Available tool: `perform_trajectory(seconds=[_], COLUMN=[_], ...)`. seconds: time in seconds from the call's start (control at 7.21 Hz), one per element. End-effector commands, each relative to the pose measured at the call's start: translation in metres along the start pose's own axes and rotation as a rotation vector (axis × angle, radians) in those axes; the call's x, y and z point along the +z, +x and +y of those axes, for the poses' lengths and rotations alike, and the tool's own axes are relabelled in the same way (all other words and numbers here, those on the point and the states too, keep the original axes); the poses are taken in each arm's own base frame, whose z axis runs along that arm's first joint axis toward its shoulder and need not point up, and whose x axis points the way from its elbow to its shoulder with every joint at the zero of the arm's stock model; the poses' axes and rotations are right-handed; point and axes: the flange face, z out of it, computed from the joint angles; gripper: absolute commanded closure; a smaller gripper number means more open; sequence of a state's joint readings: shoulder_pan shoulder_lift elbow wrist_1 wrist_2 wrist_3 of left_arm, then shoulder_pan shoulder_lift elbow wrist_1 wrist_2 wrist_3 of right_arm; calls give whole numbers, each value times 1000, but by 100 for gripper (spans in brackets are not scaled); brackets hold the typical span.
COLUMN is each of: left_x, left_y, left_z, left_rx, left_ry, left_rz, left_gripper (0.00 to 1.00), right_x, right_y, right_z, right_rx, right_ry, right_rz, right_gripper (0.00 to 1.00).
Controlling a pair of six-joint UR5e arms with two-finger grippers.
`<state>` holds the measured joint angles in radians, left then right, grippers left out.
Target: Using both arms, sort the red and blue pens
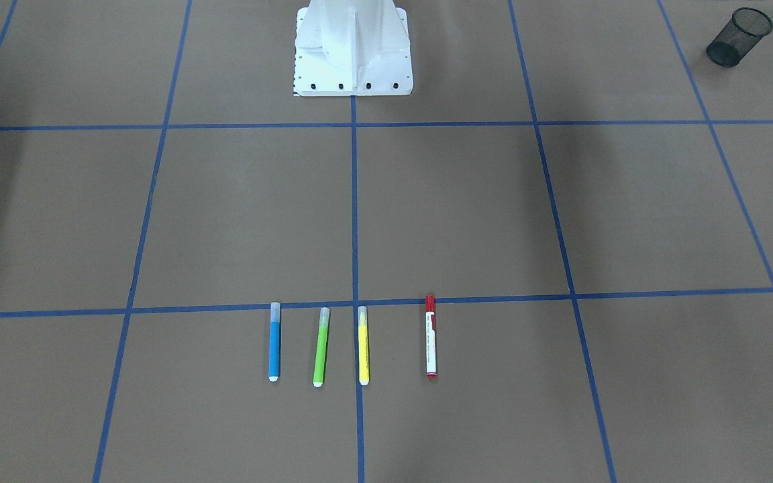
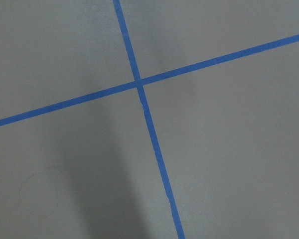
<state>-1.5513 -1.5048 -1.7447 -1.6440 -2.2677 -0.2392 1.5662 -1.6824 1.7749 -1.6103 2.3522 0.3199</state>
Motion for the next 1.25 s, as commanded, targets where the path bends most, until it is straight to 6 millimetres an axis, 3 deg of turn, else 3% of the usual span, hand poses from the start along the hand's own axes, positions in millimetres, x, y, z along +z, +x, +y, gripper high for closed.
perform_trajectory(seconds=[0.0,0.42,0.69,1.11], left_x=[3,7,-13,-15], left_y=[2,3,31,76], left_z=[-1,-3,-34,-51], left_rx=[11,2,45,104], left_ry=[-3,-13,33,14], left_rz=[3,3,17,101], left_gripper=[0,0,0,0], right_x=[-1,-14,-25,-18], right_y=[-1,-20,-41,-45], right_z=[-1,-13,-34,-30], right_rx=[-2,-30,-50,-104], right_ry=[2,27,49,60], right_rz=[-3,-10,-24,-65], right_gripper=[1,1,1,1])
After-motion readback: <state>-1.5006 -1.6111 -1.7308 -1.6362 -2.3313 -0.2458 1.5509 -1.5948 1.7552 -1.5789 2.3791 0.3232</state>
